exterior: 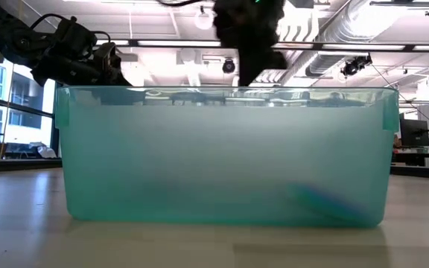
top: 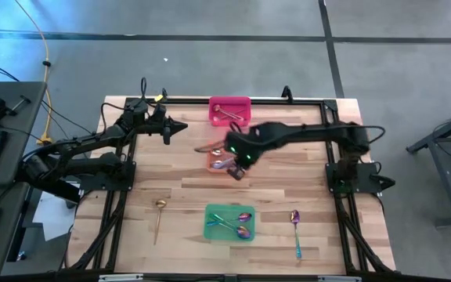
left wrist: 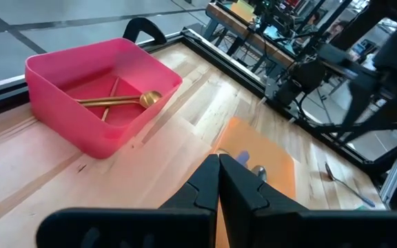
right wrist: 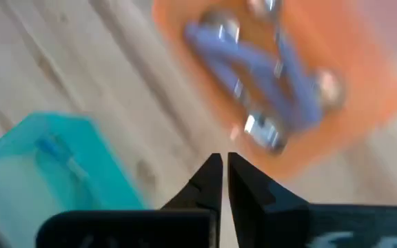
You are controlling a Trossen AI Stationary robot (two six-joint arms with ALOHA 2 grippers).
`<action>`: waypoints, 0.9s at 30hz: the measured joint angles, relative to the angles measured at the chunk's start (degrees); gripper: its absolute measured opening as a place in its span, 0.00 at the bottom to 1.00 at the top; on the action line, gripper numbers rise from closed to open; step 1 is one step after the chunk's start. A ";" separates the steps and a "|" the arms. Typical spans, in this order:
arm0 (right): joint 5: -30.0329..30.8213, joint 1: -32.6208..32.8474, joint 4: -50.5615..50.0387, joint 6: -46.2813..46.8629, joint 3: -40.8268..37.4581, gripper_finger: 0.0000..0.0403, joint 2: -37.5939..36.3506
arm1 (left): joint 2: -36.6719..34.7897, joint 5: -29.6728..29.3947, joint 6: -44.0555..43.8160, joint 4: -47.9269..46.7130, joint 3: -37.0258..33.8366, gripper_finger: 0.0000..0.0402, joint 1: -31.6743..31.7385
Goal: Sort silverware by color (type)
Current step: Put the blue spoon into the green bin
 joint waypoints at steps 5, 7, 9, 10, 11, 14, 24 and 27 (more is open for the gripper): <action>-0.02 6.98 2.43 17.36 -10.78 0.02 -8.22 | 0.00 0.00 -0.38 0.12 0.00 0.00 0.00; -0.02 10.77 3.56 25.64 -14.30 0.01 -11.08 | 0.00 0.00 -0.41 0.12 0.00 0.00 0.00; 0.32 15.01 3.76 34.44 -17.50 0.01 -13.15 | 0.00 0.00 -0.42 0.13 0.00 0.00 0.00; 0.54 17.27 4.08 38.60 -18.94 0.01 -13.80 | 0.00 0.00 -0.40 0.12 0.00 0.00 0.00; 0.50 19.55 4.49 42.74 -20.35 0.01 -14.14 | 0.01 0.00 -0.42 0.12 0.00 0.00 0.00; 0.46 26.23 6.85 54.94 -23.43 0.01 -14.22 | 0.02 0.00 -0.42 0.10 0.00 0.00 0.00; -0.51 40.23 7.14 91.61 -30.28 0.14 -13.71 | 0.02 0.00 -0.42 0.01 0.00 0.00 0.00; -0.86 41.93 6.27 95.38 -31.87 0.21 -13.71 | 0.02 0.01 -0.42 0.01 0.00 0.00 0.00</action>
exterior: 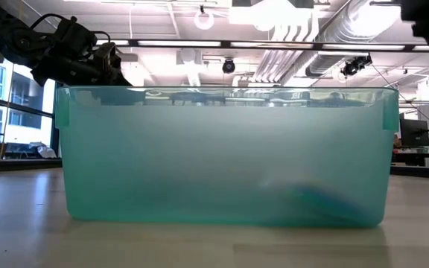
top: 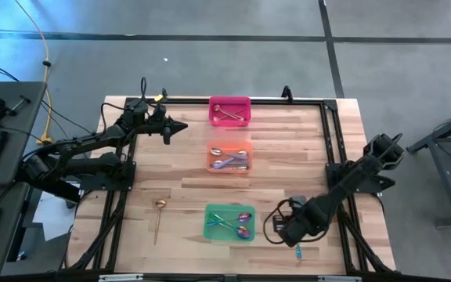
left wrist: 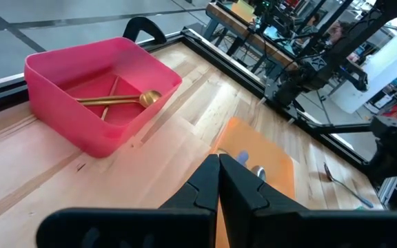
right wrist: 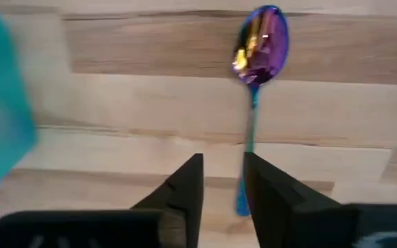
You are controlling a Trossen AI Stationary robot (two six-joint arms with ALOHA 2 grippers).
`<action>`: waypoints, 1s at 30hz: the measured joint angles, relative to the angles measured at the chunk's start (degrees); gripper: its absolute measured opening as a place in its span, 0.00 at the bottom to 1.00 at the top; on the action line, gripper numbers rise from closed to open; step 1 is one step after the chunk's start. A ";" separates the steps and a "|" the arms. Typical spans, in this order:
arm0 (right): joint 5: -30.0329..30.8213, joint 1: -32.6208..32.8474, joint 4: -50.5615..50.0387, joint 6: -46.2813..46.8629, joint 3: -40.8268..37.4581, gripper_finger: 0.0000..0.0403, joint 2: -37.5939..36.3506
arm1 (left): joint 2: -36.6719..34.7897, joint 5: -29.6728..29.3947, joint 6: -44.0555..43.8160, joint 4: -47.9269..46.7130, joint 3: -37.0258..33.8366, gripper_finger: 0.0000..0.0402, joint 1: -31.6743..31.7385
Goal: Sort silverware by color (type)
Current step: Put the blue spoon into the green bin
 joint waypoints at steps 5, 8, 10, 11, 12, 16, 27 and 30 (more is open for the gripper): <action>-1.11 0.26 0.85 0.04 -3.88 0.26 0.00 | 0.00 -0.01 -0.11 -0.02 0.00 0.00 -0.02; -1.11 0.24 4.37 -0.01 -7.07 0.26 0.00 | 0.00 -0.01 -0.48 -0.02 0.00 0.00 -0.02; -1.13 0.24 8.50 -0.05 -9.57 0.26 0.00 | 0.00 -0.01 -0.48 -0.02 0.00 0.00 -0.02; -1.11 0.24 10.95 -0.05 -10.95 0.26 0.00 | 0.00 -0.01 -0.50 -0.04 0.00 0.00 -0.02; -1.13 0.24 13.22 -0.05 -12.24 0.26 0.00 | 0.00 -0.01 -0.50 -0.03 0.00 0.00 -0.02; -1.77 0.24 18.01 0.11 -16.68 0.26 0.00 | 0.00 -0.01 -0.50 -0.04 0.00 0.00 -0.02; -4.05 0.08 20.56 -0.81 -19.88 0.09 -0.22 | -0.01 -0.03 -0.53 -0.06 0.00 0.00 0.00; -3.81 0.13 21.71 -2.53 -19.99 0.02 -0.24 | 0.00 -0.20 -0.41 -0.04 0.00 0.00 -0.02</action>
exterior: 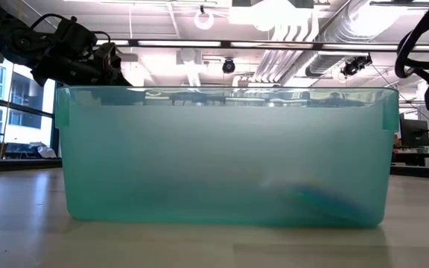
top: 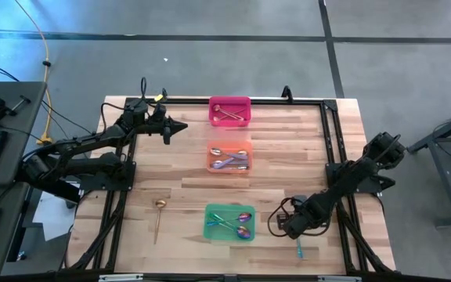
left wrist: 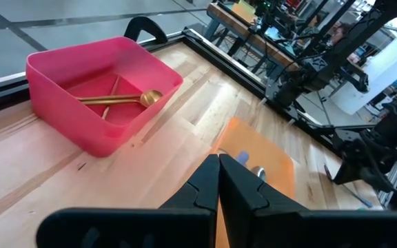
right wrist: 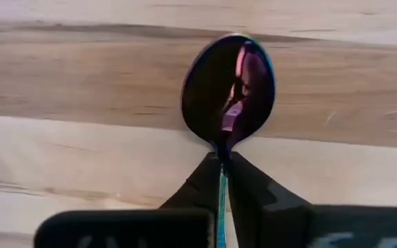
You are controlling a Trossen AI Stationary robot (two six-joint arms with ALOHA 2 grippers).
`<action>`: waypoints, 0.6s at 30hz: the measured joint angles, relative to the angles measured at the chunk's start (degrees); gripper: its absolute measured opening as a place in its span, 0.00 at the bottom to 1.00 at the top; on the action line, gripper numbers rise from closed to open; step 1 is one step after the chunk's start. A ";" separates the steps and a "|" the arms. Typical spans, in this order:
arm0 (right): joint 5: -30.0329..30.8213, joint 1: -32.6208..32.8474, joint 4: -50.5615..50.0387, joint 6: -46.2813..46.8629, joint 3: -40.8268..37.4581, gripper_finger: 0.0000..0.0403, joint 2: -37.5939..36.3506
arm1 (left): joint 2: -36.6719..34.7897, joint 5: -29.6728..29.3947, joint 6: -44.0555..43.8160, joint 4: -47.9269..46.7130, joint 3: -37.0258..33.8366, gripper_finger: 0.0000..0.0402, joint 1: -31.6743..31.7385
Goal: Sort silverware by color (type)
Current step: Put the blue spoon into the green bin
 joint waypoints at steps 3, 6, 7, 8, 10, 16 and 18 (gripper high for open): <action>0.01 -0.05 0.99 -0.50 -0.10 0.02 -0.09 | 0.00 -0.05 0.30 0.04 0.00 0.00 0.00; 0.10 -0.88 3.46 -1.80 -0.10 0.01 -1.10 | 0.00 -0.05 0.32 0.08 0.00 0.00 0.00; 0.54 -1.33 4.05 -3.34 0.30 0.01 -1.29 | 0.00 -0.05 0.32 0.09 0.00 0.00 0.00; 1.13 -1.99 4.33 -5.34 1.06 0.00 -1.52 | 0.00 -0.05 0.33 0.09 0.00 0.00 0.00; 0.52 -3.50 4.21 -9.58 2.47 0.00 -2.38 | 0.00 -0.05 0.34 0.08 0.00 0.00 0.02; -2.49 -9.58 1.48 -23.00 8.79 0.00 -2.21 | 0.00 -0.03 0.43 0.07 0.00 0.00 0.00; -2.44 -11.80 -2.17 -27.22 11.96 0.00 -2.25 | 0.00 -0.03 0.42 0.02 0.00 0.00 0.01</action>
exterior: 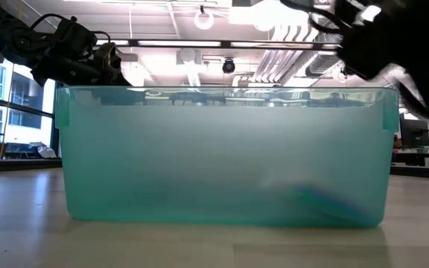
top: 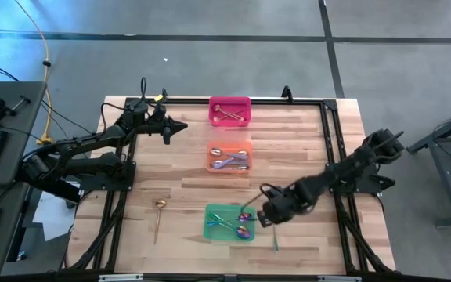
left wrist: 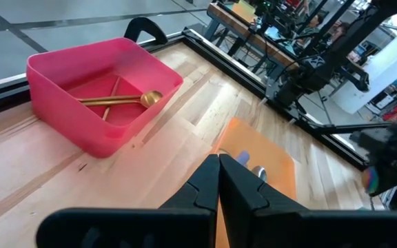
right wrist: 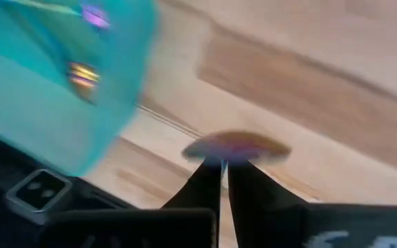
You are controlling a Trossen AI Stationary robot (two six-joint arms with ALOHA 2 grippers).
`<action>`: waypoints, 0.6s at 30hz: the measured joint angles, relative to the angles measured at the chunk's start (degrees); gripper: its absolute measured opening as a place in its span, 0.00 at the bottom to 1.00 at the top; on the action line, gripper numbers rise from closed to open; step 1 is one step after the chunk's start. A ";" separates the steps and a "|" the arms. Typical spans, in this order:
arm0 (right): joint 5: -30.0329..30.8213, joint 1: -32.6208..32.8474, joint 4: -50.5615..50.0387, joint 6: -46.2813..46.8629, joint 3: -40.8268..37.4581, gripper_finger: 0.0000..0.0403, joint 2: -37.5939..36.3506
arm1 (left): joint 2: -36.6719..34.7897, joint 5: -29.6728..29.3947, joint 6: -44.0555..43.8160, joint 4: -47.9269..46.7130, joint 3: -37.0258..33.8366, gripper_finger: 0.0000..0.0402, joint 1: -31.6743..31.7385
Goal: Sort silverware by color (type)
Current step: Put the blue spoon into the green bin
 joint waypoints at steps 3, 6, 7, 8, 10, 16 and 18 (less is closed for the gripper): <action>0.01 -3.51 -5.73 -6.03 5.71 0.00 -0.02 | 0.00 0.00 0.01 0.00 0.00 0.00 0.01; -0.10 -6.96 -9.73 -12.64 11.47 0.00 -0.02 | 0.00 0.00 0.01 0.00 0.00 0.00 -0.01; -0.20 -8.21 -10.59 -14.61 13.28 0.00 -0.04 | 0.00 0.00 0.01 0.00 0.00 0.00 -0.01; -0.47 -9.33 -11.49 -16.56 15.12 0.00 -0.04 | -0.01 0.00 0.01 0.01 0.00 0.00 -0.01; -1.51 -11.53 -13.45 -20.26 18.57 0.00 -0.04 | 0.00 0.00 0.01 0.01 0.00 0.00 -0.01; -6.04 -17.02 -17.34 -28.60 27.20 0.00 1.57 | 0.00 0.00 -0.02 0.00 0.00 0.00 -0.01; -8.05 -18.41 -17.38 -31.67 29.39 0.00 3.19 | -0.02 0.00 0.01 0.00 0.00 0.00 0.01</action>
